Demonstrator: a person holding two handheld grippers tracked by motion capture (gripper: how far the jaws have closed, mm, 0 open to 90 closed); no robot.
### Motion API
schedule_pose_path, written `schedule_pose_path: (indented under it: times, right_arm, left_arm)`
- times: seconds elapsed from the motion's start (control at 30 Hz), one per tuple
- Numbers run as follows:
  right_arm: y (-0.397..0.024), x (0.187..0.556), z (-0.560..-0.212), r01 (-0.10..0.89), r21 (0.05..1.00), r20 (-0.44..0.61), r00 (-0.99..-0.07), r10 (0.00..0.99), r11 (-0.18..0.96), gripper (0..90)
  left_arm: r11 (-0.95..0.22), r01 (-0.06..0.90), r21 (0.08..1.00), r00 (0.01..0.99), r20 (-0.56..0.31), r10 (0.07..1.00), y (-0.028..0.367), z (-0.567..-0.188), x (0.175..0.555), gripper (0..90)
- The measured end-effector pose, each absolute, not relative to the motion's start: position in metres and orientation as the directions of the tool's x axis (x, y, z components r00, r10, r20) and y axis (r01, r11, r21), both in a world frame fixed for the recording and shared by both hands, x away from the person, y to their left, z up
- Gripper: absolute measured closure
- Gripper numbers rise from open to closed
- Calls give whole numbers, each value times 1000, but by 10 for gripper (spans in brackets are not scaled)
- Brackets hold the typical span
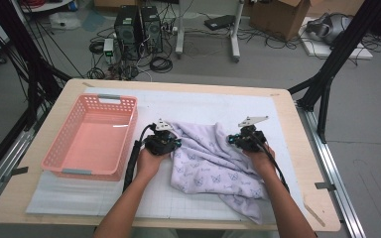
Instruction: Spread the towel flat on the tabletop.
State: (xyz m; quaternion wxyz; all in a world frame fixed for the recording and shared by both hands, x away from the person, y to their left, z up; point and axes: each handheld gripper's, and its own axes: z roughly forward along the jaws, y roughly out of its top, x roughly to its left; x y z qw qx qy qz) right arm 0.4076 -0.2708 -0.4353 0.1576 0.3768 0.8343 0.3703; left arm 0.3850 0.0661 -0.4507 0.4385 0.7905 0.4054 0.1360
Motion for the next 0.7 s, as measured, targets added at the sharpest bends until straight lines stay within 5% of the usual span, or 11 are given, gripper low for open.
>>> schedule_pose_path:
  times: [0.2,0.3,0.4,0.7]
  right_arm:
    - [-309,419,-424,530,783,-33,-487,873,325,900]
    - [-320,422,-423,545,785,-51,-418,907,296,900]
    - [-343,425,-425,583,790,-39,-260,965,189,900]
    - [-341,407,-412,579,793,61,-388,920,192,697]
  left_arm:
    - [-270,515,813,625,-140,768,67,-450,384,772]
    - [-232,531,815,612,-179,771,67,-449,385,441]
    - [-217,523,825,619,-192,762,69,-444,379,408]
    - [-254,550,796,661,-229,714,67,-448,367,389]
